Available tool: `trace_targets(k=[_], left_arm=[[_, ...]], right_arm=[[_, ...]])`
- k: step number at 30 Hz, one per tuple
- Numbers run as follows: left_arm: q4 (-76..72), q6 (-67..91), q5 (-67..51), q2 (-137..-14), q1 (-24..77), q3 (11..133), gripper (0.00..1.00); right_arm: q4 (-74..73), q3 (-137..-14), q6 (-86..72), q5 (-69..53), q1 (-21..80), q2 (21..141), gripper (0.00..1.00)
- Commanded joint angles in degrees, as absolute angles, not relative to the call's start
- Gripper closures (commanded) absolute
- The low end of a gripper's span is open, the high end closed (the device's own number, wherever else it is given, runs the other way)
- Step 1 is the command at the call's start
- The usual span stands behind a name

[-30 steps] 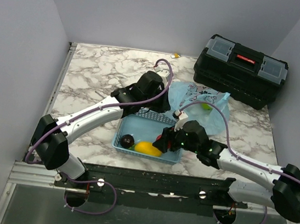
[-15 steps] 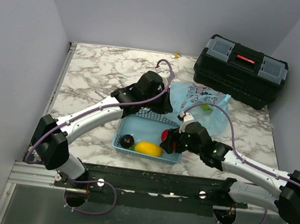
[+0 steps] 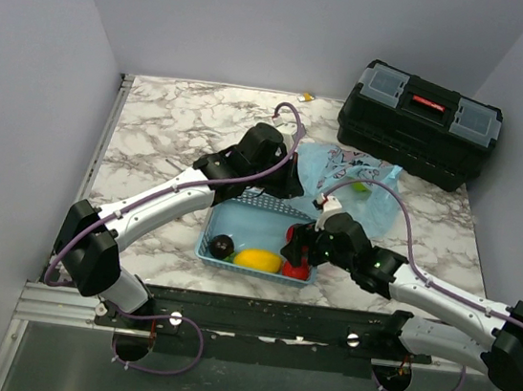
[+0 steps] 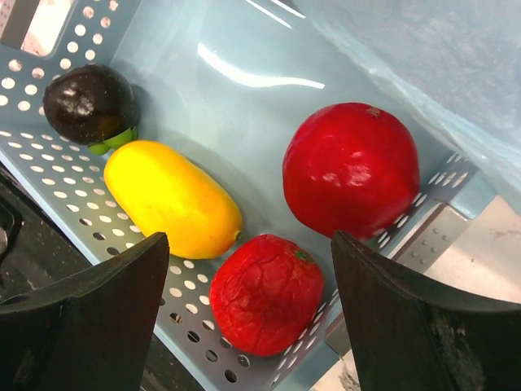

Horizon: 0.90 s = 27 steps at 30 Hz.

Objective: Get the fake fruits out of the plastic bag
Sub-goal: Place the fake fruit in the bin, then take out the fake fruit from the plastic bag.

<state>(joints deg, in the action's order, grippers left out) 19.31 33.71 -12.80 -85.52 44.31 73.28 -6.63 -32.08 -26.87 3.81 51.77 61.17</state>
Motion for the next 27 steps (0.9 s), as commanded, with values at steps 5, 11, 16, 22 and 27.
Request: trace_targets(k=[5, 11, 16, 22, 27], left_arm=[[17.48, 32.63, -15.48, -84.86, 44.12, 72.59, 1.0], [16.38, 32.19, -16.14, -84.4, 44.12, 72.0, 1.0], [17.0, 31.64, -16.44, -84.37, 44.12, 72.17, 1.0], [17.07, 31.94, -16.69, -84.24, 44.12, 71.9, 1.0], [16.51, 32.82, -17.61, -84.2, 44.29, 71.63, 1.0]], right_arm=[[-11.01, -37.67, -25.45, 12.81, 51.96, 57.56, 0.21], [-11.37, -38.7, -28.02, 24.35, 51.99, 55.05, 0.26], [-12.82, -39.22, -31.86, 35.15, 51.94, 54.38, 0.27], [-15.72, -42.39, -36.36, 43.42, 48.82, 58.19, 0.34], [-13.71, -45.16, -37.31, 39.95, 41.0, 63.46, 0.41]])
